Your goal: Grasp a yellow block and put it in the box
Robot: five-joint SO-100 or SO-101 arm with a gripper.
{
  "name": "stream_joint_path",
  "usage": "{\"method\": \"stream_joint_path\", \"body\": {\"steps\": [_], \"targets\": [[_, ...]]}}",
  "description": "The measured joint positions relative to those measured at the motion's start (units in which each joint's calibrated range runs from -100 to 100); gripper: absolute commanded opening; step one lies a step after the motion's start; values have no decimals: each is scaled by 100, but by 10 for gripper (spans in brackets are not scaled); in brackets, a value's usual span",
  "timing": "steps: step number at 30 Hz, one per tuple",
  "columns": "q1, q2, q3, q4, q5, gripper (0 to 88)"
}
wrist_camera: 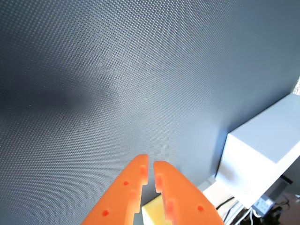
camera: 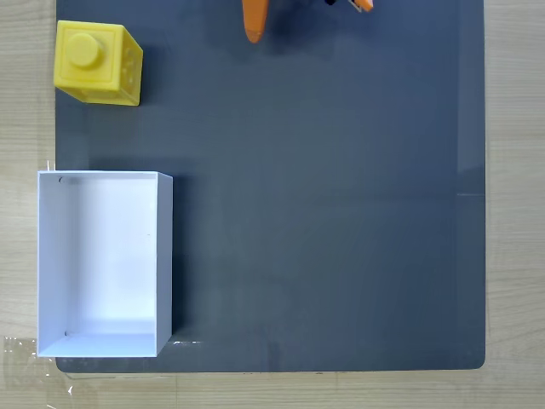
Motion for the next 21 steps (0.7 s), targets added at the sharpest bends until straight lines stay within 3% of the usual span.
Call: {"method": "stream_joint_path", "body": {"steps": [21], "targets": [[0, 25, 36, -26, 0, 27]]}}
